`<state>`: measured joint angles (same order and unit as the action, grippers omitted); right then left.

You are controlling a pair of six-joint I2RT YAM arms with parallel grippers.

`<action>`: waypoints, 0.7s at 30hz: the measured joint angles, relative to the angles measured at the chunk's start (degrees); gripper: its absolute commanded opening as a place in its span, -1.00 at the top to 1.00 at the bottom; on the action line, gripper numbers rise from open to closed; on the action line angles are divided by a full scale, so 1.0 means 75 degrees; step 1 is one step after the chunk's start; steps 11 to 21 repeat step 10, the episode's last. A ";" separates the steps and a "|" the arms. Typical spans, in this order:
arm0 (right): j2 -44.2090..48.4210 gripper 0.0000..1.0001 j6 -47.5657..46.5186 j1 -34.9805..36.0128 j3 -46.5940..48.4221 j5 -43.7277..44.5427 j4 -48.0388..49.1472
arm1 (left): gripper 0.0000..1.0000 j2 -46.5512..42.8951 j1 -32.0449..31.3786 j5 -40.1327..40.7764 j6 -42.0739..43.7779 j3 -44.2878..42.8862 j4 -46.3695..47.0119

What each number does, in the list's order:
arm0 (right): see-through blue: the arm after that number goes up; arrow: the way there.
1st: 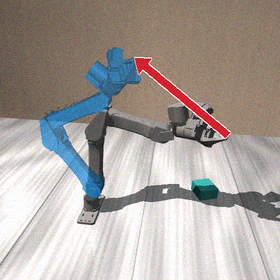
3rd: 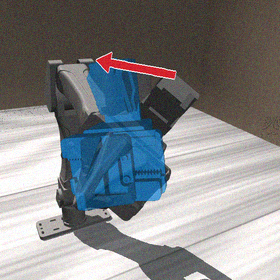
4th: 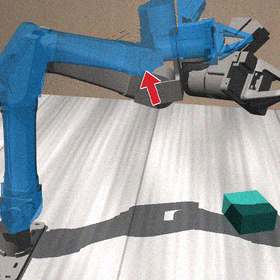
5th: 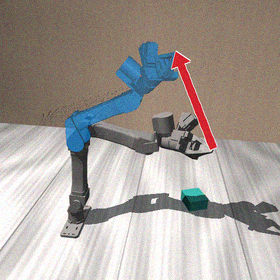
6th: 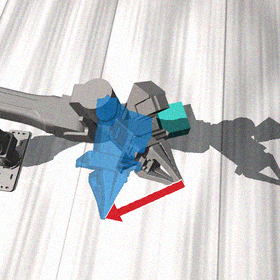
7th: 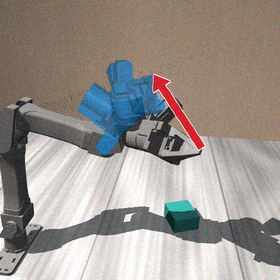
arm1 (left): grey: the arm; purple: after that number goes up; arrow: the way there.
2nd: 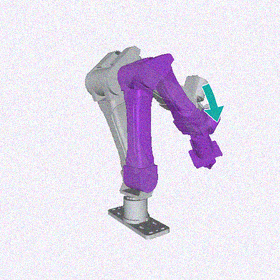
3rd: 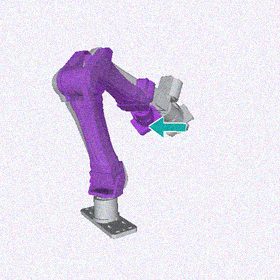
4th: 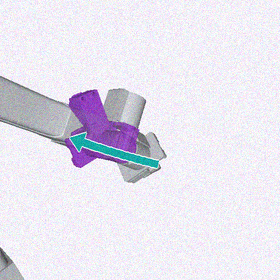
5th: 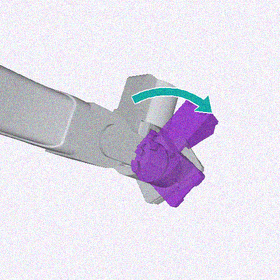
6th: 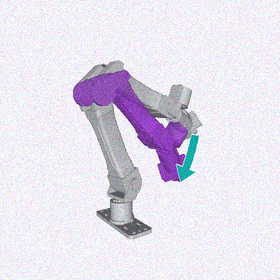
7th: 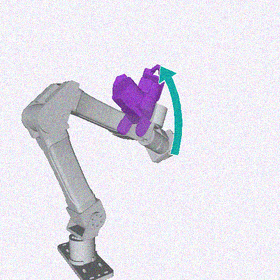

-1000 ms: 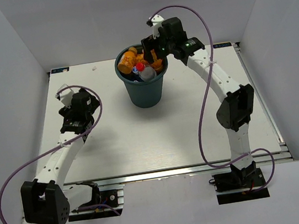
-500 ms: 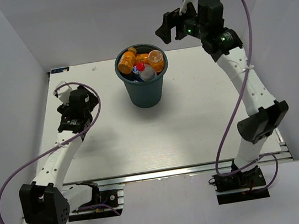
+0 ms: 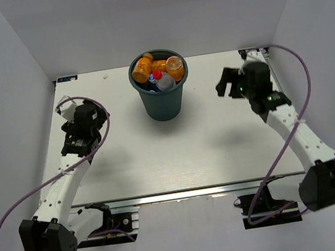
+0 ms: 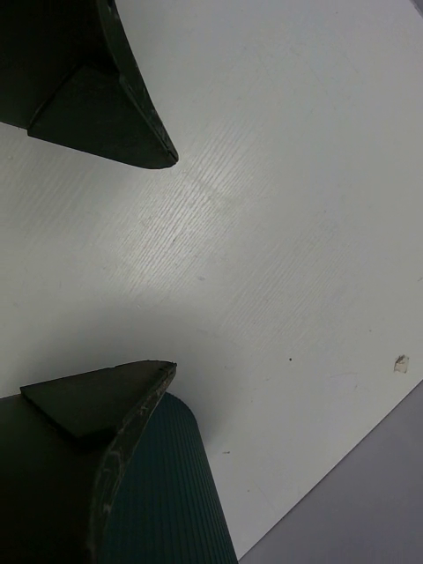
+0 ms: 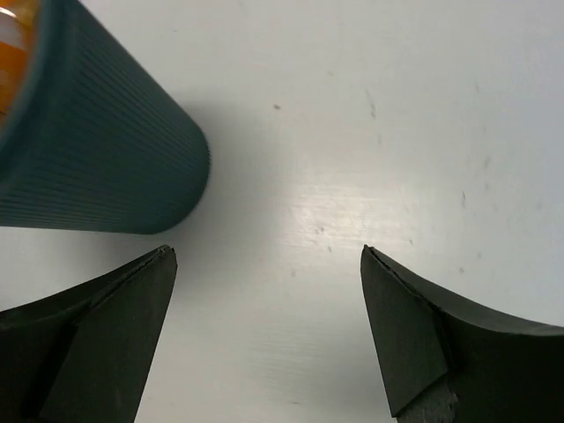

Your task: Put the plastic bottles in the bin

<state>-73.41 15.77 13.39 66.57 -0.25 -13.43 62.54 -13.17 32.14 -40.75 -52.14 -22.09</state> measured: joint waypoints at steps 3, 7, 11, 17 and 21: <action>0.1035 -0.79 0.0484 0.0032 -0.1658 0.0839 0.0181 | -0.97 -0.0259 0.0015 -0.0038 -0.0108 0.0271 0.0017; 0.1807 -0.79 0.0860 0.0047 -0.2897 0.1480 0.0548 | -0.96 -0.0460 0.0026 -0.0093 -0.0207 0.0504 -0.0064; 0.1982 -0.79 0.1017 0.0047 -0.3249 0.1792 0.0833 | -0.96 -0.0597 0.0029 -0.0090 -0.0268 0.0557 -0.0163; 0.1982 -0.79 0.1017 0.0047 -0.3249 0.1792 0.0833 | -0.96 -0.0597 0.0029 -0.0090 -0.0268 0.0557 -0.0163; 0.1982 -0.79 0.1017 0.0047 -0.3249 0.1792 0.0833 | -0.96 -0.0597 0.0029 -0.0090 -0.0268 0.0557 -0.0163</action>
